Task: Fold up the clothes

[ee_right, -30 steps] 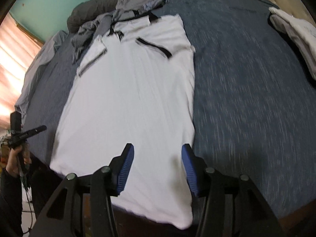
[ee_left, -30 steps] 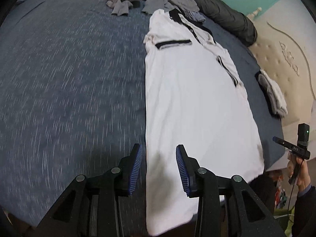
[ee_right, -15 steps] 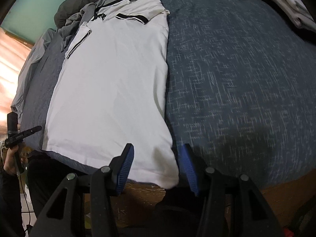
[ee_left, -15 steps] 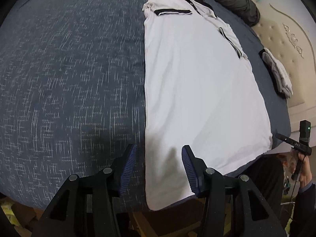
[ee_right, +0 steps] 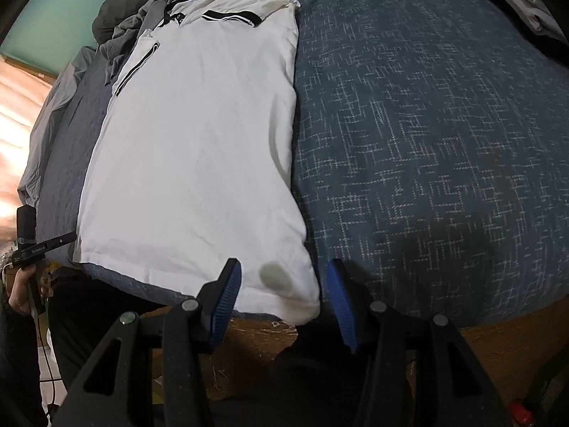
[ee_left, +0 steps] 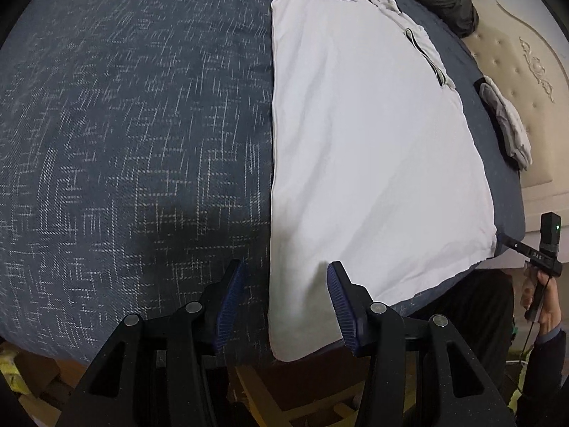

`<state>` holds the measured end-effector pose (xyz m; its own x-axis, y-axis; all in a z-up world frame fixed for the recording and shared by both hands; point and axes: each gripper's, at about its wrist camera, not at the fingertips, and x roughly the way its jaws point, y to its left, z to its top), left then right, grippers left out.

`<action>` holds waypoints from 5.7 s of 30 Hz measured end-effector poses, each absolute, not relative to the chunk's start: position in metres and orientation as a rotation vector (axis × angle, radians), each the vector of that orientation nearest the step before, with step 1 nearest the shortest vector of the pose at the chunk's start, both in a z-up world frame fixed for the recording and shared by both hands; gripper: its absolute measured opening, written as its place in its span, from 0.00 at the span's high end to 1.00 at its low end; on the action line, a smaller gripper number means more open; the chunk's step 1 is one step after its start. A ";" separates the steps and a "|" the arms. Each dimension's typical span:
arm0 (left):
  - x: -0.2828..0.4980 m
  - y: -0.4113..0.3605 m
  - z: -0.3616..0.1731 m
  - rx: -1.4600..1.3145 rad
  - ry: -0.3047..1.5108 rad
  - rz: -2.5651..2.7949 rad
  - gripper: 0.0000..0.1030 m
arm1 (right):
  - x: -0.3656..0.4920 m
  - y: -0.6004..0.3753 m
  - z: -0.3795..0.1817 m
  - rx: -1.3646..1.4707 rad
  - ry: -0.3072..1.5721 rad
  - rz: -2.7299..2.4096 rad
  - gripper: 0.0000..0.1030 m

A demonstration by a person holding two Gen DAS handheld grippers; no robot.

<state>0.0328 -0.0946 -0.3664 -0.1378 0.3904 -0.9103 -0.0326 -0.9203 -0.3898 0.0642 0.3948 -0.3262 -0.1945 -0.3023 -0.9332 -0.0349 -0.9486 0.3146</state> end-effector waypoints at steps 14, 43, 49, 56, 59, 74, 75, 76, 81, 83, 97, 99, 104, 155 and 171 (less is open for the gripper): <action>0.046 -0.099 -0.366 -1.850 -0.404 2.114 0.50 | 0.061 0.399 -0.345 1.925 -0.490 -2.211 0.51; 0.061 -0.088 -0.319 -1.659 -0.211 2.200 0.96 | 0.079 0.385 -0.321 1.795 -0.481 -2.228 0.96; 0.064 -0.093 -0.291 -1.576 -0.164 2.233 0.96 | 0.090 0.375 -0.286 1.695 -0.420 -2.247 0.96; 0.067 -0.085 -0.270 -1.516 -0.127 2.250 0.96 | 0.091 0.353 -0.253 1.586 -0.350 -2.254 0.96; 0.070 -0.087 -0.266 -1.504 -0.124 2.254 0.96 | 0.095 0.349 -0.248 1.565 -0.341 -2.256 0.97; 0.097 -0.092 -0.224 -1.430 -0.060 2.254 0.96 | 0.115 0.355 -0.216 1.460 -0.336 -2.262 0.97; 0.100 -0.092 -0.220 -1.425 -0.055 2.254 0.96 | 0.117 0.356 -0.213 1.452 -0.334 -2.262 0.97; 0.102 -0.093 -0.218 -1.423 -0.051 2.254 0.96 | 0.120 0.357 -0.209 1.442 -0.332 -2.262 0.97; 0.121 -0.095 -0.203 -1.401 -0.026 2.247 0.96 | 0.136 0.358 -0.188 1.394 -0.314 -2.257 0.97; 0.129 -0.095 -0.199 -1.392 -0.025 2.240 0.96 | 0.142 0.360 -0.183 1.386 -0.309 -2.252 0.97; 0.152 -0.090 -0.193 -1.398 0.003 2.190 0.96 | 0.157 0.356 -0.175 1.392 -0.266 -2.193 0.97; 0.152 -0.087 -0.196 -1.405 0.009 2.180 0.96 | 0.152 0.354 -0.175 1.394 -0.257 -2.185 0.97; 0.165 -0.085 -0.197 -1.405 0.021 2.148 0.96 | 0.154 0.349 -0.177 1.392 -0.234 -2.152 0.97; -0.253 -0.107 -0.270 -1.549 -0.160 2.196 0.96 | -0.228 0.382 -0.222 1.590 -0.349 -2.209 0.97; -0.364 -0.118 -0.357 -1.586 -0.348 2.267 0.92 | -0.356 0.390 -0.315 1.691 -0.350 -2.341 0.95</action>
<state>-0.3644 -0.1181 -0.3573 -0.3114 0.4185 -0.8532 -0.1434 -0.9082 -0.3932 -0.3561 0.3901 -0.3150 -0.3065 -0.3238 -0.8951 0.0477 -0.9444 0.3253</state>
